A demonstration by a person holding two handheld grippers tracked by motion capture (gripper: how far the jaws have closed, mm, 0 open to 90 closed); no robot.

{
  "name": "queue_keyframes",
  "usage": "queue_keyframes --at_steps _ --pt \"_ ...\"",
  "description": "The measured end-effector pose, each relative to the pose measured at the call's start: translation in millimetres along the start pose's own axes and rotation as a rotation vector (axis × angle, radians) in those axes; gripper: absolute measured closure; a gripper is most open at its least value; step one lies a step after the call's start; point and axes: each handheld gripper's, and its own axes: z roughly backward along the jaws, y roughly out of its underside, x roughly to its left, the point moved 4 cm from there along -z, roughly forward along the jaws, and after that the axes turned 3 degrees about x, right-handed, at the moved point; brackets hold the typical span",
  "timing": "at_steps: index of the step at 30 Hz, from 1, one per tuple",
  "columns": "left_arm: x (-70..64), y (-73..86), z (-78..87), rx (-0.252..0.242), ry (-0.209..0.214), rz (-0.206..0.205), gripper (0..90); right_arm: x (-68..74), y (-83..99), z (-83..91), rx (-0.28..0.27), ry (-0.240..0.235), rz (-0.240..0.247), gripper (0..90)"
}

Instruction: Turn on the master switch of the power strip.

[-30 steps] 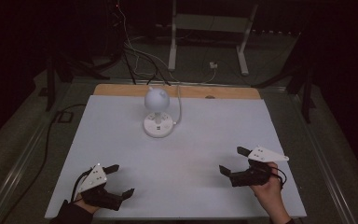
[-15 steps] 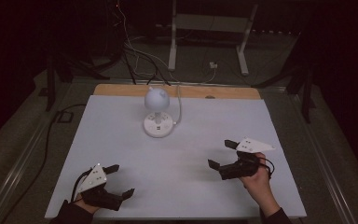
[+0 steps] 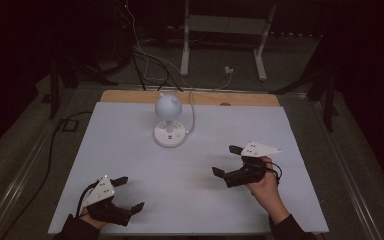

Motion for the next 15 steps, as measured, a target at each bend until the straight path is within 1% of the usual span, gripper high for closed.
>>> queue_keyframes --at_steps 4,10,15 --pt "-0.1 -0.6 0.9 -0.004 -0.002 -0.002 0.2 2.3 -2.9 -8.0 0.003 -0.013 0.004 0.0" --pt "-0.8 -1.2 1.0 -0.010 -0.002 -0.005 0.2 3.6 -6.6 -14.8 0.006 -0.015 0.015 0.0" --pt "-0.4 -0.5 0.7 -0.003 0.000 -0.003 0.2 4.5 -12.3 -22.4 0.009 -0.019 0.021 0.0"
